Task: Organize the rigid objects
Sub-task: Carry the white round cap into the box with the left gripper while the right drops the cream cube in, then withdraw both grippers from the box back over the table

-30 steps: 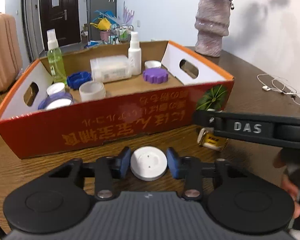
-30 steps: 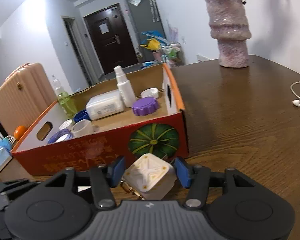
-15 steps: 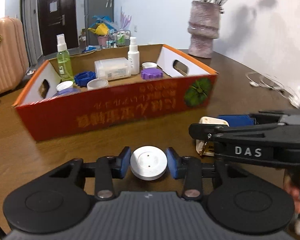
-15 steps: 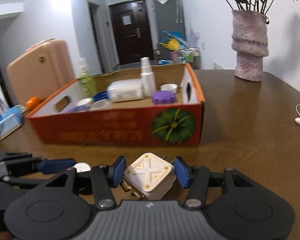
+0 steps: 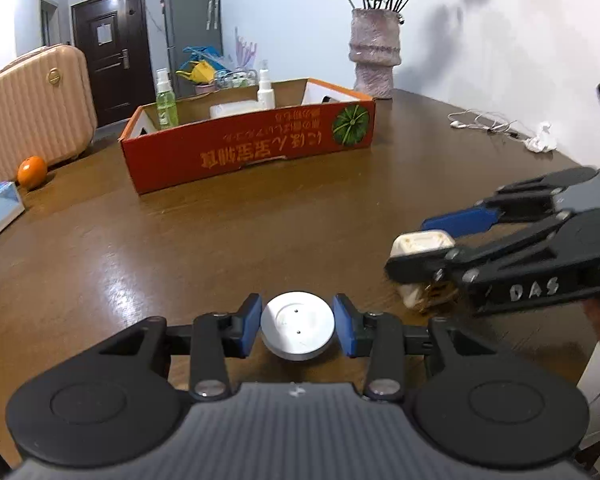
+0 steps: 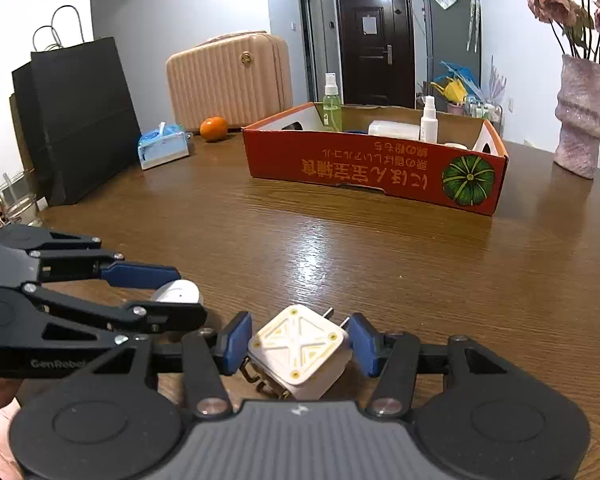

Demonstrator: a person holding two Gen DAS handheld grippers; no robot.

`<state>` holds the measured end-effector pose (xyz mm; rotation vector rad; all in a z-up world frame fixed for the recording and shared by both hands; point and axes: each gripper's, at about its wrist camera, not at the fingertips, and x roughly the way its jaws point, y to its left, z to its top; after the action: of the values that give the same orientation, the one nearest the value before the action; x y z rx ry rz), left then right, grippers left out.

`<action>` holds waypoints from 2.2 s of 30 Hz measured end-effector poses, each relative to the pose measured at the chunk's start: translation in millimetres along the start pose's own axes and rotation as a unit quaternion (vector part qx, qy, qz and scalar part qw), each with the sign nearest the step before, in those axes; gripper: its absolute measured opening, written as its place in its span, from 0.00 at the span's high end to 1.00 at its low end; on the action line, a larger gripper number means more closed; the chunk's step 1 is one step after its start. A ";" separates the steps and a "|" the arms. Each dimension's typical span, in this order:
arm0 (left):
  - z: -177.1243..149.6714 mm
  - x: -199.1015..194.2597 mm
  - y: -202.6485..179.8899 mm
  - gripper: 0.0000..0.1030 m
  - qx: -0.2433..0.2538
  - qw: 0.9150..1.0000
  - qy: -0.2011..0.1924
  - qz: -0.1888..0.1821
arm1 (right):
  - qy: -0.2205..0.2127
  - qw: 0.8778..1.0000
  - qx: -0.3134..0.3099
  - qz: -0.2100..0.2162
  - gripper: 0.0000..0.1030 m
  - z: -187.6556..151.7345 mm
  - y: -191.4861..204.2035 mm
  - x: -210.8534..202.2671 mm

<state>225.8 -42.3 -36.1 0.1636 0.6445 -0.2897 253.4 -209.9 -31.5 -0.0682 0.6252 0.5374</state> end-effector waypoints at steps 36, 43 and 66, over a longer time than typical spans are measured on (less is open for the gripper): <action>228.3 159.5 74.3 0.62 -0.084 0.996 -0.008 -0.039 | -0.093 0.989 0.062 -0.094 0.64 154.1 -98.2 60.3; 245.6 280.1 117.9 0.61 -0.157 0.982 0.107 -0.012 | -0.018 0.987 0.042 -0.152 0.63 198.1 -147.4 172.5; 250.5 76.3 119.2 0.28 -0.094 0.991 -0.046 0.085 | -0.082 0.982 0.029 -0.170 0.45 213.0 -128.8 53.0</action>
<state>463.4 -5.6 121.9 0.0237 0.5586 -0.0700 468.4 -249.9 98.7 -0.0737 0.4548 0.1908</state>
